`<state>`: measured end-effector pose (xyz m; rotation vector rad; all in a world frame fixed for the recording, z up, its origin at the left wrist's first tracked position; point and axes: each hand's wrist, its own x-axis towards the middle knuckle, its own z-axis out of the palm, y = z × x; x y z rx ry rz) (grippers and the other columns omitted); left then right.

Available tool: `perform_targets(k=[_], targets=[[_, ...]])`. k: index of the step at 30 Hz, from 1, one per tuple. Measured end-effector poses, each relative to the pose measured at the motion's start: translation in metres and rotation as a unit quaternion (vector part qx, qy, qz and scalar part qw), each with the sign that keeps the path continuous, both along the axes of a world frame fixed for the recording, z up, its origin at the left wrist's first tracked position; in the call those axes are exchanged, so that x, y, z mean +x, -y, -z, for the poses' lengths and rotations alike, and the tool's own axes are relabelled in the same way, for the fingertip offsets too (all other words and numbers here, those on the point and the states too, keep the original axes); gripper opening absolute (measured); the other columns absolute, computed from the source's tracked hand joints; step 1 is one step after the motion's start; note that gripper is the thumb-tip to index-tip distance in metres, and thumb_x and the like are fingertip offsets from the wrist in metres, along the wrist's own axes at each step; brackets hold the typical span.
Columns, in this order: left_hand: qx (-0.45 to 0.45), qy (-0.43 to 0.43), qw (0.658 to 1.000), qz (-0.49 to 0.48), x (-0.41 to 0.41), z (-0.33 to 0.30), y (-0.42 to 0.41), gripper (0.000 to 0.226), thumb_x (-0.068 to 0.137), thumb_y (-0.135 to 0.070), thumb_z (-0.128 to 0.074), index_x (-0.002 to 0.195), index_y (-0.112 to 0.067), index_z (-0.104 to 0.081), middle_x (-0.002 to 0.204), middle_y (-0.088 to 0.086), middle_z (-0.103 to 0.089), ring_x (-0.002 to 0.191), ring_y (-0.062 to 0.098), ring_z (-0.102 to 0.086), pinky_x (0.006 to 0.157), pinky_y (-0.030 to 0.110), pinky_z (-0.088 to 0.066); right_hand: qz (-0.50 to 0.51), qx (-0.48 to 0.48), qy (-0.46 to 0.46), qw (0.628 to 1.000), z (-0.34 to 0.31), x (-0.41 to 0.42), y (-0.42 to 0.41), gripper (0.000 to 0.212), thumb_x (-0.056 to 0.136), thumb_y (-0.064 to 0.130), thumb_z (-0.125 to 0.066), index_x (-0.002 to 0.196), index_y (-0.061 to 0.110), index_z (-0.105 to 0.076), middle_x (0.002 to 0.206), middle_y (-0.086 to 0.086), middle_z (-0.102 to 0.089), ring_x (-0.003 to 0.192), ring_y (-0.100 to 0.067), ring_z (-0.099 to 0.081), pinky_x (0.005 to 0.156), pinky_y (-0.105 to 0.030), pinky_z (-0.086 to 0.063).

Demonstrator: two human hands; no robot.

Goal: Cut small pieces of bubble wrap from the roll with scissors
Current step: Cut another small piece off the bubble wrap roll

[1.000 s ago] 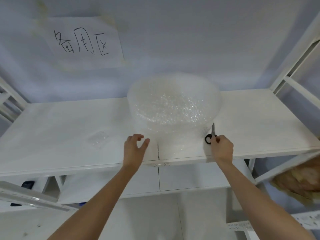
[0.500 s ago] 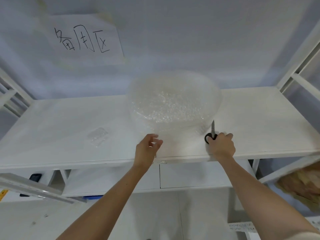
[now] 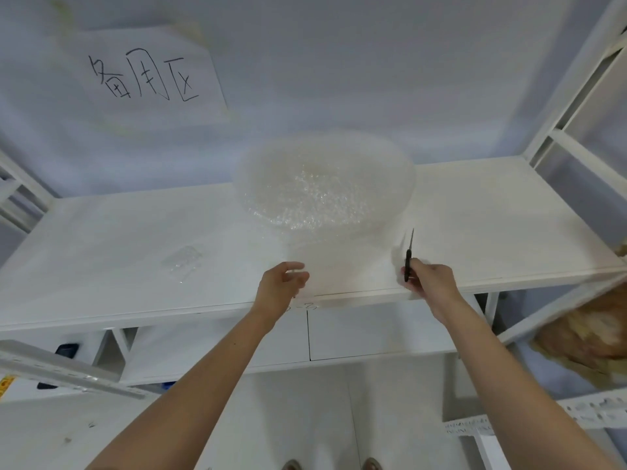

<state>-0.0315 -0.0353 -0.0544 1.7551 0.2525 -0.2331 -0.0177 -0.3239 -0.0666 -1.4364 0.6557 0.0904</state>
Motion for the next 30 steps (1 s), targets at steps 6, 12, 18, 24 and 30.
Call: perform_targets(k=[6, 12, 18, 24, 30], targets=[[-0.049, -0.048, 0.998, -0.002, -0.011, -0.005, 0.01, 0.013, 0.09, -0.002, -0.061, 0.099, -0.01, -0.067, 0.097, 0.013, -0.07, 0.078, 0.02, -0.064, 0.075, 0.03, -0.053, -0.086, 0.174, -0.026, 0.981, 0.012, -0.058, -0.012, 0.012, 0.091, 0.018, -0.062, 0.091, 0.008, -0.069, 0.09, -0.004, -0.07, 0.063, -0.009, -0.064, 0.072, -0.029, -0.056], [-0.072, -0.048, 0.996, 0.008, -0.02, -0.009, 0.017, 0.01, 0.095, -0.009, -0.061, 0.102, -0.005, -0.066, 0.101, 0.014, -0.073, 0.079, 0.023, -0.069, 0.086, 0.038, -0.059, -0.149, 0.205, -0.049, 0.966, 0.012, -0.114, -0.045, 0.024, 0.084, 0.032, -0.067, 0.078, 0.009, -0.062, 0.082, -0.006, -0.065, 0.063, -0.015, -0.058, 0.056, -0.027, -0.05], [-0.084, -0.04, 0.995, 0.021, -0.031, -0.015, 0.021, 0.018, 0.092, -0.01, -0.064, 0.109, -0.003, -0.065, 0.102, 0.013, -0.074, 0.083, 0.02, -0.069, 0.078, 0.023, -0.059, -0.237, 0.22, -0.056, 0.944, 0.014, -0.142, -0.058, 0.042, 0.076, 0.052, -0.072, 0.071, 0.013, -0.058, 0.083, -0.007, -0.061, 0.065, -0.018, -0.055, 0.06, -0.032, -0.049], [-0.118, -0.053, 0.992, 0.011, -0.039, -0.019, 0.021, 0.021, 0.092, -0.002, -0.063, 0.113, -0.004, -0.063, 0.106, 0.014, -0.073, 0.089, 0.022, -0.069, 0.079, 0.023, -0.059, -0.285, 0.216, -0.056, 0.932, 0.014, -0.148, -0.057, 0.045, 0.073, 0.054, -0.068, 0.076, 0.01, -0.057, 0.085, -0.006, -0.063, 0.066, -0.019, -0.055, 0.06, -0.031, -0.049], [-0.142, -0.053, 0.989, 0.003, -0.046, -0.023, 0.025, 0.021, 0.093, 0.001, -0.059, 0.112, -0.006, -0.063, 0.108, 0.013, -0.072, 0.09, 0.021, -0.068, 0.084, 0.026, -0.057, -0.307, 0.19, -0.075, 0.929, 0.015, -0.138, -0.054, 0.045, 0.076, 0.055, -0.063, 0.076, 0.011, -0.058, 0.089, -0.006, -0.065, 0.066, -0.019, -0.055, 0.06, -0.031, -0.049]])
